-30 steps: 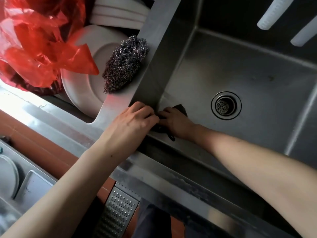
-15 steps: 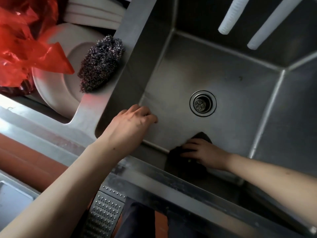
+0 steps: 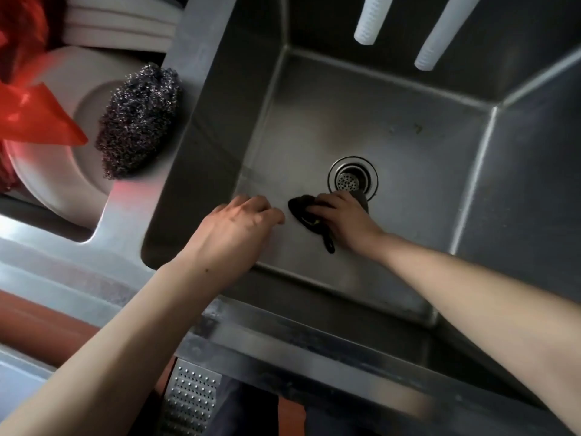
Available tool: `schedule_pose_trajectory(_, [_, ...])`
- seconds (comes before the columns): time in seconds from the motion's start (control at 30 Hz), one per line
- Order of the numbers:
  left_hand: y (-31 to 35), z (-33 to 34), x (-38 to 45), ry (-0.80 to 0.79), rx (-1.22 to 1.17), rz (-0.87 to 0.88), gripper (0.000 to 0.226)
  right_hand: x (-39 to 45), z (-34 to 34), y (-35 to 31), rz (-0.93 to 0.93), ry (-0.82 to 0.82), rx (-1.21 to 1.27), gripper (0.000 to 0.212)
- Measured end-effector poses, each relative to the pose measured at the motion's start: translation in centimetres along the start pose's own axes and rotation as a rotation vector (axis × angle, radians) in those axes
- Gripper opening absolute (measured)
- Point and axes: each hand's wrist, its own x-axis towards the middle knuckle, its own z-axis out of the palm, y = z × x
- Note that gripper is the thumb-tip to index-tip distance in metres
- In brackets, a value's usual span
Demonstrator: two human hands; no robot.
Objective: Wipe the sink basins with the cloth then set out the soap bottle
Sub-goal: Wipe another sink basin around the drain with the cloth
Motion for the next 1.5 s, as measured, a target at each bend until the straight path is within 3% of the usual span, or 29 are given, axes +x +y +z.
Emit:
schedule_pose_trajectory(0.27, [1.1,-0.2,0.4,-0.063,-0.037,-0.014,0.032,-9.3,0.1,-1.1,-0.257,-0.286,-0.034,0.045])
schedule_pose_trajectory(0.4, [1.9,0.2,0.8,-0.085,-0.038,-0.009,0.032,-7.7,-0.8,-0.2,-0.323,-0.277,-0.099,0.046])
schedule_pose_trajectory(0.5, [2.2,0.6,1.3,-0.098,-0.039,-0.005,0.032,-6.1,-2.0,1.4,-0.135,-0.107,-0.096,0.045])
schedule_pose_trajectory(0.6, [2.6,0.8,2.0,-0.108,-0.023,0.006,0.033,-5.7,-4.0,3.4,0.229,0.083,-0.051,0.044])
schedule_pose_trajectory(0.67, [2.9,0.8,2.3,-0.106,-0.022,0.001,0.032,-6.5,-4.4,4.1,0.377,0.149,-0.058,0.044])
schedule_pose_trajectory(0.9, [5.0,0.9,4.9,-0.131,-0.01,0.027,0.032,-7.5,-4.5,4.3,0.404,0.088,-0.053,0.045])
schedule_pose_trajectory(1.2, [5.3,3.0,11.7,-0.251,0.06,-0.002,0.036,-3.3,-6.4,7.2,0.732,0.548,0.105,0.039])
schedule_pose_trajectory(1.37, [3.5,6.9,14.6,-0.348,0.137,-0.058,0.045,-3.6,-4.2,7.1,0.755,0.35,-0.04,0.066])
schedule_pose_trajectory(1.5, [2.1,9.0,16.2,-0.322,0.194,-0.071,0.059,-3.1,-3.7,7.8,0.738,0.424,0.027,0.058])
